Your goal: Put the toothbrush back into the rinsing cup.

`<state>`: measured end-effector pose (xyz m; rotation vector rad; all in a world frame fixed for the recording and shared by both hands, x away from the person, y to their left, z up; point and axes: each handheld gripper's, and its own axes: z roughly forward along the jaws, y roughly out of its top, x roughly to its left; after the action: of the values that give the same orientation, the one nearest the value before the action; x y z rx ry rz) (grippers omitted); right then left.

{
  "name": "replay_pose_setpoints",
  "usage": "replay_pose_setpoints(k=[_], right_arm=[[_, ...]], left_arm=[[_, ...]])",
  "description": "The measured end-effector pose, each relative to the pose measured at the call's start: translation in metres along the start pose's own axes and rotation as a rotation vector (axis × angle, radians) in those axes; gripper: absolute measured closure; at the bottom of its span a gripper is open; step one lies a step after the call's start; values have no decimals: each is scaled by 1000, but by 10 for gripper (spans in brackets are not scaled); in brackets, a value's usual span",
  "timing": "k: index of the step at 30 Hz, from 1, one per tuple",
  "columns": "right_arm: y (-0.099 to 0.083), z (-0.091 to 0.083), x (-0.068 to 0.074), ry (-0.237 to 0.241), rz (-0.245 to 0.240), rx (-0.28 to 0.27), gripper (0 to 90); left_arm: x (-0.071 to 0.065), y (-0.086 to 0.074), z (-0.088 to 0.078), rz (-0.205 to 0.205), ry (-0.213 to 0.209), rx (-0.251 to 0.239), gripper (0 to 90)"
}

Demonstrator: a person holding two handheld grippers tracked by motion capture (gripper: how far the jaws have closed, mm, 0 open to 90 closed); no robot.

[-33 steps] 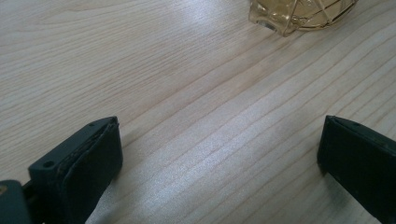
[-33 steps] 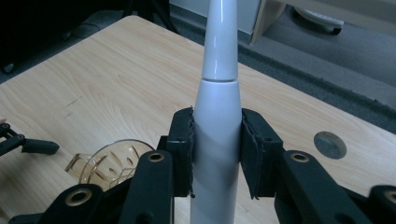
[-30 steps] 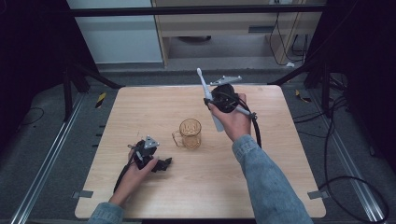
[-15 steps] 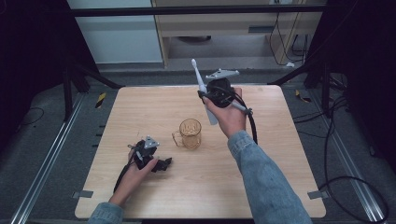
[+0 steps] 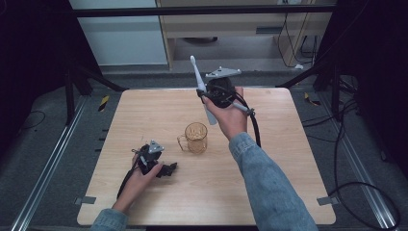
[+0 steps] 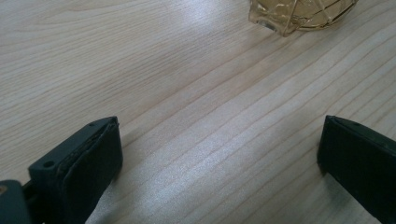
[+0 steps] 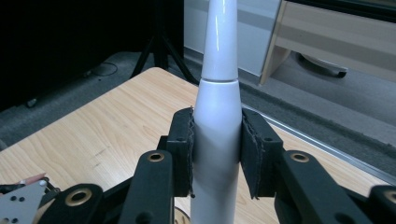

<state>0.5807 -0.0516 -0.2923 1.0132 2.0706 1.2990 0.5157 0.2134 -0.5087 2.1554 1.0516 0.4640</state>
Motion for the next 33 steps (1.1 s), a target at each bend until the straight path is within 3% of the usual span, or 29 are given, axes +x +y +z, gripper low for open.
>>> replay_pose_setpoints(k=[17, 33], right_arm=[[-2, 12, 14, 35, 8, -35, 671], [-18, 25, 19, 52, 32, -56, 671]], left_arm=[[0, 0, 0, 0, 1, 0, 0], [0, 0, 0, 0, 0, 0, 0]])
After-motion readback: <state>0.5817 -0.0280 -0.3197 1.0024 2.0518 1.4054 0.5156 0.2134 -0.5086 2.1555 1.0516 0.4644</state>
